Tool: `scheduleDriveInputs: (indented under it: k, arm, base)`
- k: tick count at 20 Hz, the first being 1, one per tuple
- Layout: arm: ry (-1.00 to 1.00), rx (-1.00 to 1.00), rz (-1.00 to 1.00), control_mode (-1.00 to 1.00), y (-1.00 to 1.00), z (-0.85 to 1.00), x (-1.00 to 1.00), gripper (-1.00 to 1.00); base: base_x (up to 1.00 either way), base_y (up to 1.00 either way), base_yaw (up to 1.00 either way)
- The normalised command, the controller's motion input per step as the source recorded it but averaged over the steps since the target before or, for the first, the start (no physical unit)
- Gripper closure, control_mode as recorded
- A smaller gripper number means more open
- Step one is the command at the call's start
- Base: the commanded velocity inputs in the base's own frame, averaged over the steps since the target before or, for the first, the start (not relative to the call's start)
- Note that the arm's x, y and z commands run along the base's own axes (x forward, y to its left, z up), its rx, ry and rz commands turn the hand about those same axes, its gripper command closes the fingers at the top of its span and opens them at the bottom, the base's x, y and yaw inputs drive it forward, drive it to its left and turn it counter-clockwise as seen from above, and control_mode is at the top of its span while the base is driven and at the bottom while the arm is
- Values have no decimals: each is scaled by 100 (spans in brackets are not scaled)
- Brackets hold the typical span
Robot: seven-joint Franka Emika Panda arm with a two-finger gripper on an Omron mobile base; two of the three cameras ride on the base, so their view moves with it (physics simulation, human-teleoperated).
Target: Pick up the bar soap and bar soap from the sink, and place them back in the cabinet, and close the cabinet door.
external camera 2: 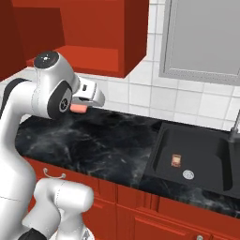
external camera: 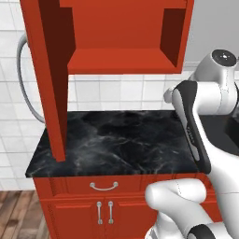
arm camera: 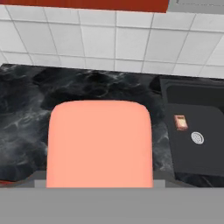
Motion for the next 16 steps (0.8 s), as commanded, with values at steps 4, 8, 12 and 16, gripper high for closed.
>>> scheduleDriveInputs:
  k: [4,8,12,16]
  arm:
    - [0,0,0,100,0,0,0,100]
    - [0,0,0,100,0,0,0,100]
    - [0,0,0,100,0,0,0,100]
    - [0,0,0,100,0,0,0,100]
  base:
    - [19,21,-3]
    - [44,30,0]
    - [51,18,4]
    - [53,15,8]
